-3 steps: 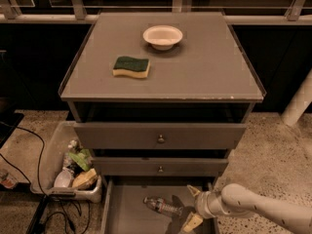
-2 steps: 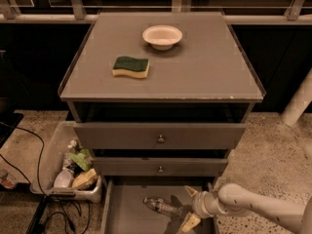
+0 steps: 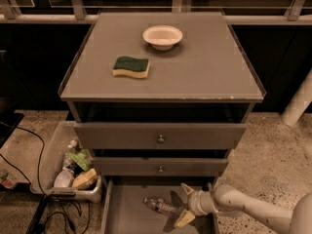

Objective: Pick water bottle from bottom drawer and place on counter

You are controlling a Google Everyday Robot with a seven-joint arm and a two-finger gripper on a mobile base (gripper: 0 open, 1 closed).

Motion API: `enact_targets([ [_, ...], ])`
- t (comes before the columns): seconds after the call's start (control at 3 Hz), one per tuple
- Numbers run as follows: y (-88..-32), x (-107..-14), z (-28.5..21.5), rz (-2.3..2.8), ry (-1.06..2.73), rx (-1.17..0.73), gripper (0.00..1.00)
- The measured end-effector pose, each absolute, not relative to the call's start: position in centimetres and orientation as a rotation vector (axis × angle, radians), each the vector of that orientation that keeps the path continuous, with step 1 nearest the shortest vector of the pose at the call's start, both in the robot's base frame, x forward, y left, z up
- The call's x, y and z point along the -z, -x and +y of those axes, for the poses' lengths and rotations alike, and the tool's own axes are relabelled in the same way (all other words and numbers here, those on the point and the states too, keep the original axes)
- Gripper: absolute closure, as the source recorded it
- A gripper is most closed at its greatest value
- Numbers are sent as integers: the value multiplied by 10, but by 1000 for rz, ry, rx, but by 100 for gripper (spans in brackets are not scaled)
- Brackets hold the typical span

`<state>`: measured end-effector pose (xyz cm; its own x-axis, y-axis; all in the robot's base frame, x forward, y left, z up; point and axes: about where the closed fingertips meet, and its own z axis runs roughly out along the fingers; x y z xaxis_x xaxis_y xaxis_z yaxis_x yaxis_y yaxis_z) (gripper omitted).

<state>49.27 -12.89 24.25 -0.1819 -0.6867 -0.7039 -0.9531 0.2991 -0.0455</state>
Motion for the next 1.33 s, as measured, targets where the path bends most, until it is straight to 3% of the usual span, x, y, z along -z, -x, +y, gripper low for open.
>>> enact_targets([
  [1.33,-506,-140,-97,1958,1469,-526,0],
])
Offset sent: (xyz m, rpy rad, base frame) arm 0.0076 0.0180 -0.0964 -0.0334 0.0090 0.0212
